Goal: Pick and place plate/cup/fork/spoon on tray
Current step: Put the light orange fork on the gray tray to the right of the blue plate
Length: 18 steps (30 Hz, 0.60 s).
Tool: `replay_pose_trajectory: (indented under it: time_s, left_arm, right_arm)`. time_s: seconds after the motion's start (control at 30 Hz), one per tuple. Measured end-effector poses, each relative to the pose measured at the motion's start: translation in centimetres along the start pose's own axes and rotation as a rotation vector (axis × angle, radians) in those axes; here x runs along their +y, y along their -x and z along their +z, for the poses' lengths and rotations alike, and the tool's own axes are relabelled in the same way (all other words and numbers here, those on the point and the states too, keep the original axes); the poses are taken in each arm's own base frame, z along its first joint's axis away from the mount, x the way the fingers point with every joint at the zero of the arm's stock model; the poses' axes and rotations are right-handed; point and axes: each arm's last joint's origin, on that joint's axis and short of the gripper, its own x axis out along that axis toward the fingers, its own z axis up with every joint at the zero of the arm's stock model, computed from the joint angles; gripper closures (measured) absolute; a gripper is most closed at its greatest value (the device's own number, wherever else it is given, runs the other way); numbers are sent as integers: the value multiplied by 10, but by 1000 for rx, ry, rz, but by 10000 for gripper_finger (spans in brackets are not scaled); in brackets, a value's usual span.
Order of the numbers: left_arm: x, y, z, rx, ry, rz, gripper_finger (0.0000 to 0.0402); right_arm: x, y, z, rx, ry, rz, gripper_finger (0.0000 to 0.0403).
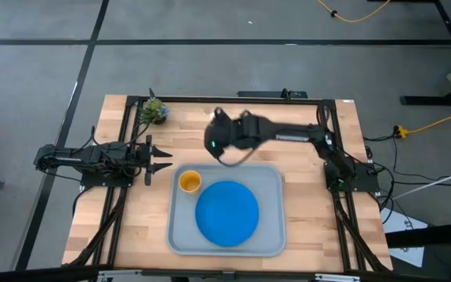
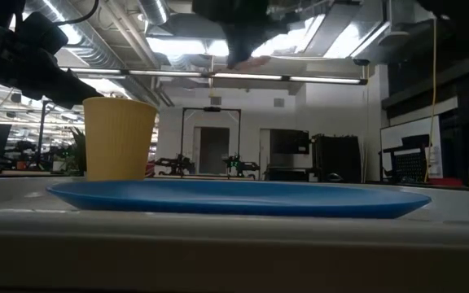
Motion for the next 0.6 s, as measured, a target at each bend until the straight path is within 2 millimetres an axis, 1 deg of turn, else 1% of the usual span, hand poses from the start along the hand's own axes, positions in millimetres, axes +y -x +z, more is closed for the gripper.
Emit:
replay_pose_trajectory:
  time_s: [0.1,0.17,0.2,0.27,0.4,0.6]
  left_arm:
    - [0,0,0,0,0,0,259]
    - [0,0,0,0,0,0,259]
    - [0,0,0,0,0,0,259]
    - [0,0,0,0,0,0,259]
    - [0,0,0,0,0,0,259]
    - [0,0,0,0,0,0,259]
  right_arm:
    - [7,28,-24,7,-25,-70,350]
    - [11,46,-40,19,-84,-99,350]
    - [18,50,-48,17,-119,-90,350]
    - [31,56,-65,9,-130,-80,350]
    - [49,66,-99,-2,-246,-83,350]
    - [66,56,-153,68,-374,-150,350]
